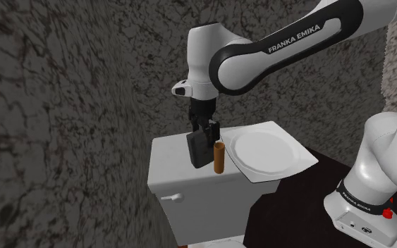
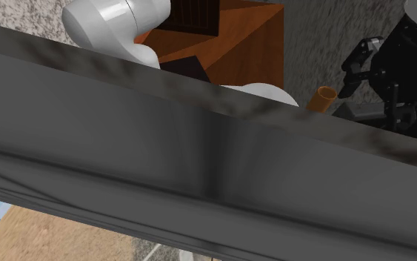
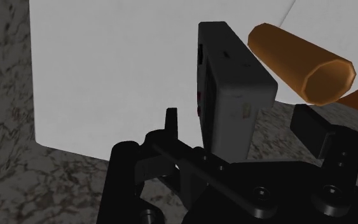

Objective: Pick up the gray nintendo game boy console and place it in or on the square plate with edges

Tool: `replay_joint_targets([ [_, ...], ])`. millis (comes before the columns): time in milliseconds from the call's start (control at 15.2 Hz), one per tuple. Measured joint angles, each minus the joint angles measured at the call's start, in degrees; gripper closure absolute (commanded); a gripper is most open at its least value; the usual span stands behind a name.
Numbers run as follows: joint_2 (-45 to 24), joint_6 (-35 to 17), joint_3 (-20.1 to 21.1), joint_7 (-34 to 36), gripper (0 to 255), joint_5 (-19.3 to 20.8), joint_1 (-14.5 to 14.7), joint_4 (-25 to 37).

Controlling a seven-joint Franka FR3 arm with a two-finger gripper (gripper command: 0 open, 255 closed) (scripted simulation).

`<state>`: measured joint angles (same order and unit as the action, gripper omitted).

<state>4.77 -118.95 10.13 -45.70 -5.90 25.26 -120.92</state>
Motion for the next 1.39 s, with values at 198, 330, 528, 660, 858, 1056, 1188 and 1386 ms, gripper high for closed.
replay_joint_targets([
  [198,0.0,0.0,0.0,0.0,255,0.0,0.0,0.0],
  [330,0.1,0.0,0.0,0.0,255,0.0,0.0,0.1],
  [528,0.2,0.0,-0.1,0.1,255,0.1,0.0,0.3],
  [660,0.2,0.0,0.0,0.1,255,0.0,0.0,0.4],
  [858,0.2,0.0,0.0,0.1,255,0.0,0.0,0.3],
  [1056,0.5,1.6,-0.1,0.1,255,0.0,0.0,1.2],
  [1188,0.9,2.9,-0.1,0.1,255,0.0,-0.1,2.1],
  [1386,1.3,5.3,-0.1,0.3,255,0.0,0.0,4.0],
])
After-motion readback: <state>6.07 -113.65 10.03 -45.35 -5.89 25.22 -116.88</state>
